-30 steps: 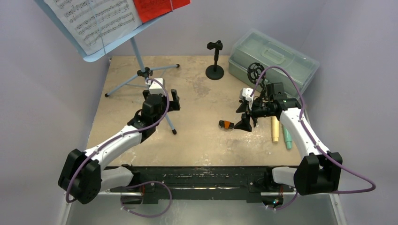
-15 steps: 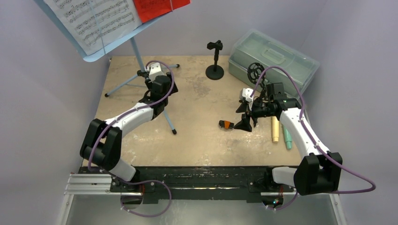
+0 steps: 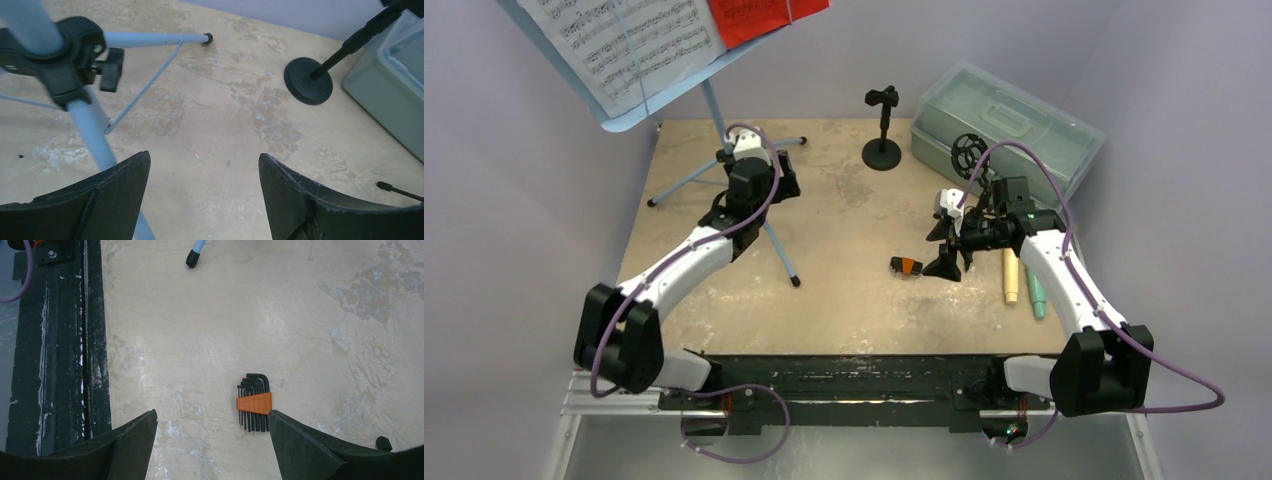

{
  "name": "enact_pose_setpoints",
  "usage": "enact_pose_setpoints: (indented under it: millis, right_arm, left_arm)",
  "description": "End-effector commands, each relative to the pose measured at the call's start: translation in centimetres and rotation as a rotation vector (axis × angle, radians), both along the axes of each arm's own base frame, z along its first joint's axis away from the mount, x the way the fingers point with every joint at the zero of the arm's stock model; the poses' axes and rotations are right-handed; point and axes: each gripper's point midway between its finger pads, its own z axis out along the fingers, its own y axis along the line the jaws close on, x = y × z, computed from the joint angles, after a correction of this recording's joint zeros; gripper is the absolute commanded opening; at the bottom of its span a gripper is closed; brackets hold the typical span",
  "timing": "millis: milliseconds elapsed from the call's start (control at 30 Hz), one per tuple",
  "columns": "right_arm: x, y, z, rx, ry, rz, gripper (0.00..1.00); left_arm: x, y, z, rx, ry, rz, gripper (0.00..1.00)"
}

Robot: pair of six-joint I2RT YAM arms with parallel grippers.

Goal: Pack up the instrument practice props
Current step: Adjust the music stand at the center of the board.

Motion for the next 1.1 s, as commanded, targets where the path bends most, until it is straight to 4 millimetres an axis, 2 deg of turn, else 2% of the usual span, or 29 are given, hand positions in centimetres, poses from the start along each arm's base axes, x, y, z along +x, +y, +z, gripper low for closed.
enact_pose_setpoints:
  millis: [0,100,167,233,333,433,533,600,733,933,1000,1067]
  right_arm:
    - [-0.2,0.1,0.7,0.014,-0.025,0.014,0.84]
    - [-0.2,0.1,0.6,0.016,-0.021,0.015,0.84]
    - [-0.3,0.2,0.6,0.017,-0.018,0.017,0.84]
    - [-0.3,0.2,0.5,0.018,-0.015,0.017,0.84]
    - [-0.3,0.2,0.5,0.021,-0.012,0.018,0.84]
    - [-0.4,0.2,0.4,0.022,-0.008,0.019,0.84]
    - [-0.4,0.3,0.5,0.023,-0.010,0.021,0.84]
    - [-0.4,0.2,0.5,0.024,-0.010,0.021,0.84]
    - [-0.5,0.3,0.5,0.023,-0.010,0.024,0.84]
    - [-0.5,0.3,0.5,0.026,-0.010,0.027,0.84]
    - [-0.6,0.3,0.5,0.026,-0.008,0.029,0.84]
    - [-0.5,0.3,0.5,0.025,-0.011,0.028,0.84]
  left_arm:
    - [-2.9,1.9,3.9,-0.016,-0.103,0.014,0.79]
    - [-4.5,3.8,4.1,-0.028,-0.109,0.095,0.79]
    - [-5.1,5.2,3.5,-0.024,-0.084,0.175,0.78]
    - [-5.4,6.4,2.1,-0.004,-0.040,0.255,0.77]
    - [-4.9,7.2,-0.2,0.030,0.035,0.335,0.75]
    - [-4.1,7.5,-2.3,0.063,0.102,0.396,0.68]
    - [-3.2,7.3,-3.7,0.085,0.127,0.403,0.66]
    - [-2.6,6.9,-4.3,0.088,0.127,0.391,0.56]
    - [-1.8,6.8,-4.9,0.120,0.125,0.390,0.48]
    - [-0.4,7.6,-4.9,0.226,0.123,0.417,0.47]
    - [0.2,7.1,-4.6,0.237,0.116,0.382,0.40]
    - [0.5,6.6,-4.5,0.240,0.118,0.346,0.26]
